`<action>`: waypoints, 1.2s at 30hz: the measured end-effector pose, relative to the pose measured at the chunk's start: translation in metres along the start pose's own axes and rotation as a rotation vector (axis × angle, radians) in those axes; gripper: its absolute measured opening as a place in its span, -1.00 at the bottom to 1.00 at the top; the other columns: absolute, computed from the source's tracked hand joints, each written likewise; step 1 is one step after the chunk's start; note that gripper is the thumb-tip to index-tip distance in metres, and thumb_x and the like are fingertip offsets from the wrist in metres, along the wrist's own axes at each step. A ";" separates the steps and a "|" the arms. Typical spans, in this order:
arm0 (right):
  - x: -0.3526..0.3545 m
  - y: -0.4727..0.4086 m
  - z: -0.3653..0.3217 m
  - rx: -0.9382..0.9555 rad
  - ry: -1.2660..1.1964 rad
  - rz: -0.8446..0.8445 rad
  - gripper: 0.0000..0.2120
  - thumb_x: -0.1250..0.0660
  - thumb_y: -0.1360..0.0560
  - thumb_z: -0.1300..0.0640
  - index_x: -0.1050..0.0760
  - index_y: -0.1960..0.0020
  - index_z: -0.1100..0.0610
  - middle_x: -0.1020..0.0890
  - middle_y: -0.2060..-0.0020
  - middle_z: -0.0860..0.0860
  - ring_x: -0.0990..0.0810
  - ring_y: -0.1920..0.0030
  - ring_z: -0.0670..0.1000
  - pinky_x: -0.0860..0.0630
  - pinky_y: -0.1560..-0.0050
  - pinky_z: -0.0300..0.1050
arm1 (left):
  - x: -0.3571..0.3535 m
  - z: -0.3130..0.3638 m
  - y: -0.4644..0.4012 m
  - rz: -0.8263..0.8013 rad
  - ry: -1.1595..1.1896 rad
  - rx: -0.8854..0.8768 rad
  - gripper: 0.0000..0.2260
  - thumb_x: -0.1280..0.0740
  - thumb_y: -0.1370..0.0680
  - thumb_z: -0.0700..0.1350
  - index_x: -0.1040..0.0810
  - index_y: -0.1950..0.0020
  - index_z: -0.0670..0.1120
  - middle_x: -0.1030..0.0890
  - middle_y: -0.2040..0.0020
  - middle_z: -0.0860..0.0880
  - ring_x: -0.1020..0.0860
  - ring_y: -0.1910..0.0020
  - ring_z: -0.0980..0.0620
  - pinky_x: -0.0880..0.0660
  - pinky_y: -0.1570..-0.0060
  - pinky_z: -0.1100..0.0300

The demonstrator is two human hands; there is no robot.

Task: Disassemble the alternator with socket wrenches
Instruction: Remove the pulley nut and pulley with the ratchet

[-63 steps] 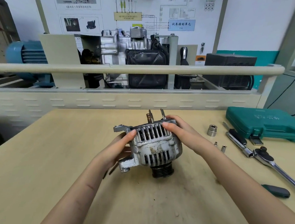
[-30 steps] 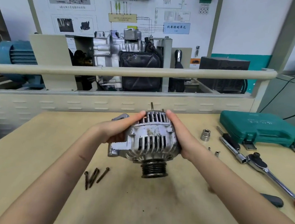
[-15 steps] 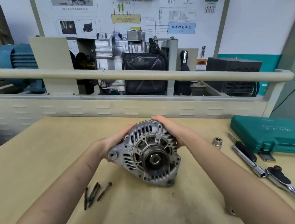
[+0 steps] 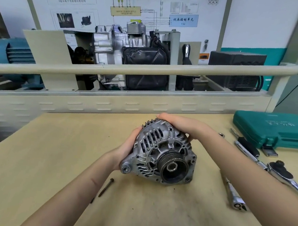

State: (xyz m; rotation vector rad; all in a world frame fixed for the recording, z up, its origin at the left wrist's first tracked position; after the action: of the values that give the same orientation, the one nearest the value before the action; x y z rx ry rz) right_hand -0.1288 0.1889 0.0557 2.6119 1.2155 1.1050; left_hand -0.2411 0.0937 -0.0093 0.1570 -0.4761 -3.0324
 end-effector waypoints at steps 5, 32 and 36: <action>-0.001 0.018 -0.002 0.101 -0.160 0.056 -0.44 -0.19 -0.43 -0.29 -0.61 -0.03 0.18 -0.70 0.17 0.09 -0.67 0.12 0.10 -0.52 -0.12 0.01 | -0.004 0.007 0.010 0.224 -0.245 -0.098 -0.36 0.11 -0.49 0.38 -0.59 -0.12 0.03 -0.64 -0.05 -0.17 -0.61 -0.03 -0.13 -0.43 -0.22 -0.02; -0.006 0.105 0.086 0.251 -0.171 0.440 -0.53 -0.25 -0.52 -0.04 -0.34 -0.36 0.13 -0.42 -0.33 0.04 -0.36 -0.32 -0.03 -0.25 -0.19 -0.26 | 0.006 0.015 0.057 0.853 -0.588 -0.204 -0.41 0.05 -0.57 0.26 -0.47 0.11 -0.23 -0.49 0.14 -0.17 -0.45 0.15 -0.11 -0.33 0.16 0.12; 0.028 0.123 0.127 0.170 -0.036 0.600 -0.70 -0.30 -0.50 0.08 -0.50 -0.17 0.19 -0.57 -0.12 0.07 -0.49 -0.08 -0.02 -0.35 -0.06 -0.21 | -0.005 0.027 0.070 0.896 -0.585 -0.317 -0.53 -0.05 -0.59 0.12 -0.46 -0.14 -0.27 -0.53 -0.08 -0.22 -0.48 -0.03 -0.15 -0.37 0.05 0.09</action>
State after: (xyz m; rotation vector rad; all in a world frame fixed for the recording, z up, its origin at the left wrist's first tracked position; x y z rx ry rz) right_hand 0.0429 0.1539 0.0182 3.2215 0.5344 1.0423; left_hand -0.2360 0.0359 0.0380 -0.7576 -0.0352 -2.1613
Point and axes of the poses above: each hand's wrist, its own y-axis away from the middle knuckle, its own x-axis out of the back of the hand, z = x × y, the point moved 7 cm from there along -y, towards the middle knuckle
